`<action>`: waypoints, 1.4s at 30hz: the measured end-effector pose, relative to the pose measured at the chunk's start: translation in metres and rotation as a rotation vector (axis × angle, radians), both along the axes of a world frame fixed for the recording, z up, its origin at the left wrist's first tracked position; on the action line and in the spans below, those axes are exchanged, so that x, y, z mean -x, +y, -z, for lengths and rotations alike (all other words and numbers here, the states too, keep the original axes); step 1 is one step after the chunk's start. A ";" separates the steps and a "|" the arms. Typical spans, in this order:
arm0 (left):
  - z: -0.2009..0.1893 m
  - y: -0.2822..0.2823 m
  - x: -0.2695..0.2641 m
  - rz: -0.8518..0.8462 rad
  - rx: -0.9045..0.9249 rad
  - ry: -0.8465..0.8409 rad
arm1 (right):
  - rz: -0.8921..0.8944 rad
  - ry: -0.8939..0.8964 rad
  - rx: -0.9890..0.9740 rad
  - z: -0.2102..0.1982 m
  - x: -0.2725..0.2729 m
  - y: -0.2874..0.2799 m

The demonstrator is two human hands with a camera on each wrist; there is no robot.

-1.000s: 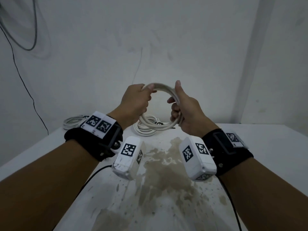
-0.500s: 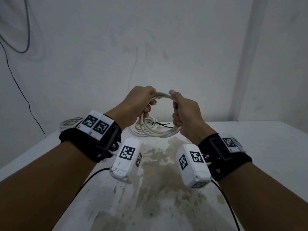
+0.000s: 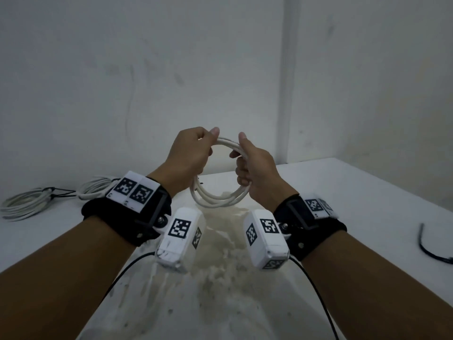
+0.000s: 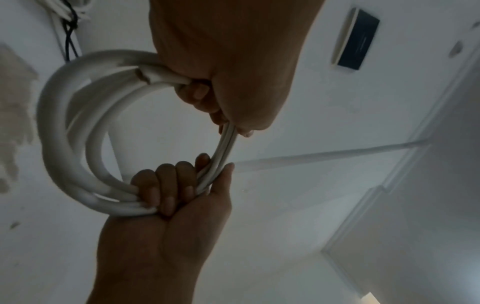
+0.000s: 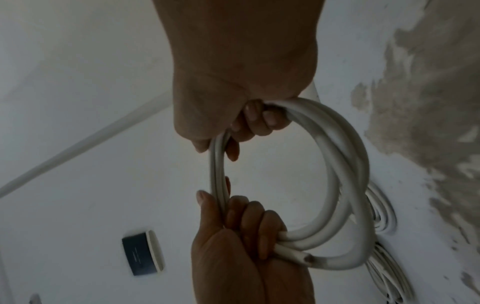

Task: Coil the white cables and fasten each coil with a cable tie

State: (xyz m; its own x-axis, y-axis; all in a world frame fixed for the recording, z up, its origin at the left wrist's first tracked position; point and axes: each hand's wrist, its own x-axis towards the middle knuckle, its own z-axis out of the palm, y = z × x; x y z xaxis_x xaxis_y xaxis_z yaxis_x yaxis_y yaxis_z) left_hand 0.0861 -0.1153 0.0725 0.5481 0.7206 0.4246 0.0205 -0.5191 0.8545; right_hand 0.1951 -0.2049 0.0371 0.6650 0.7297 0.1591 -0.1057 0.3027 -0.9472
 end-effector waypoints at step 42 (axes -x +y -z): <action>0.012 -0.076 -0.060 0.194 -0.209 0.112 | 0.709 -1.239 1.236 0.071 -0.146 -0.179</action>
State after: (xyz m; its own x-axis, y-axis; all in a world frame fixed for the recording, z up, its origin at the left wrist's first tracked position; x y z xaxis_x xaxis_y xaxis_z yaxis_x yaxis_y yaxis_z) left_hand 0.1458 -0.1913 0.0609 0.7190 0.5012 0.4815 -0.0083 -0.6866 0.7270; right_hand 0.3411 -0.3844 -0.0339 0.7900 0.4722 0.3910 0.5369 -0.8408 -0.0693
